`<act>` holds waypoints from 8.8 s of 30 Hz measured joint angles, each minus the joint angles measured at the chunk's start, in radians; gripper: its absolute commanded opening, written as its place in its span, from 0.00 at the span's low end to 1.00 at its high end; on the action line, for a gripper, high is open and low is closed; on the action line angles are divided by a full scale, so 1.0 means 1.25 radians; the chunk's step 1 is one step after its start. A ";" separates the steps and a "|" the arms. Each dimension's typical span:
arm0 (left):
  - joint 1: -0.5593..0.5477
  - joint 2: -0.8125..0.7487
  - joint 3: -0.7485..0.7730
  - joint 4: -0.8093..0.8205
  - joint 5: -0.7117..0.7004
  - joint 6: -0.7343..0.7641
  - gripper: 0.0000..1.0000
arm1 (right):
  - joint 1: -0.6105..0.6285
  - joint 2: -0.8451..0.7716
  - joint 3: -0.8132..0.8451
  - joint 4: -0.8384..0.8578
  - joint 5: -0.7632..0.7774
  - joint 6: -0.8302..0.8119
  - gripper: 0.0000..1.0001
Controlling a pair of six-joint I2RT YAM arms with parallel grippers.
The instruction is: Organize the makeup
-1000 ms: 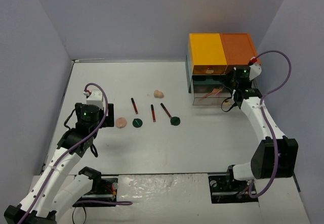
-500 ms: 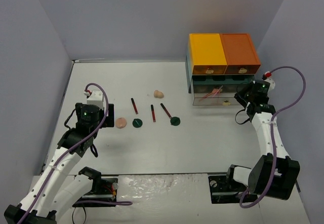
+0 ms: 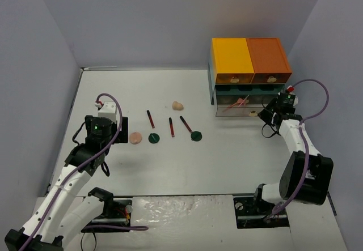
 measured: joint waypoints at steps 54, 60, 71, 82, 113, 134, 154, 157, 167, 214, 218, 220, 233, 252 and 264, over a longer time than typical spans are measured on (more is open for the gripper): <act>0.000 -0.065 0.000 -0.001 -0.001 0.019 0.97 | -0.094 0.233 0.486 -0.096 -0.192 -0.515 0.78; 0.000 -0.069 0.000 -0.001 -0.001 0.022 0.97 | -0.089 0.264 0.508 -0.124 -0.221 -0.580 0.78; 0.000 -0.069 0.000 -0.001 -0.001 0.022 0.97 | -0.062 0.293 0.517 -0.139 -0.236 -0.649 0.73; 0.000 -0.069 0.000 -0.001 -0.003 0.025 0.97 | -0.041 0.333 0.550 -0.137 -0.189 -0.662 0.67; 0.000 -0.068 0.000 -0.001 -0.005 0.025 0.97 | -0.038 0.319 0.532 -0.098 -0.153 -0.657 0.12; 0.000 -0.068 0.000 -0.001 -0.006 0.027 0.97 | -0.047 0.012 0.213 -0.074 -0.117 -0.640 0.35; 0.000 -0.052 0.000 -0.001 -0.004 0.027 0.97 | 0.081 -0.182 0.275 -0.166 -0.086 -0.539 0.81; 0.000 -0.048 0.000 -0.001 -0.004 0.027 0.97 | 0.196 -0.193 0.331 -0.176 -0.077 -0.533 0.81; 0.000 -0.049 0.000 -0.001 -0.017 0.027 0.97 | 0.673 -0.072 0.294 -0.169 0.042 -0.489 0.70; 0.000 -0.008 0.000 0.000 -0.018 0.027 0.97 | 0.727 0.094 -0.095 0.072 0.174 -0.204 0.00; 0.000 -0.007 0.000 0.000 -0.018 0.027 0.97 | 0.725 -0.025 -0.012 -0.031 0.195 -0.224 0.00; 0.000 -0.007 0.000 0.000 -0.018 0.027 0.97 | 0.699 -0.068 0.075 -0.083 0.212 -0.251 0.00; 0.000 -0.008 0.000 -0.001 -0.018 0.027 0.97 | 0.156 -0.078 0.399 -0.192 0.188 -0.384 0.09; 0.000 -0.008 0.000 -0.001 -0.017 0.027 0.97 | 0.049 0.128 0.511 -0.232 0.029 -0.399 0.75; 0.000 0.004 0.000 -0.001 -0.012 0.027 0.97 | 0.398 0.109 0.624 -0.231 -0.017 -0.545 0.75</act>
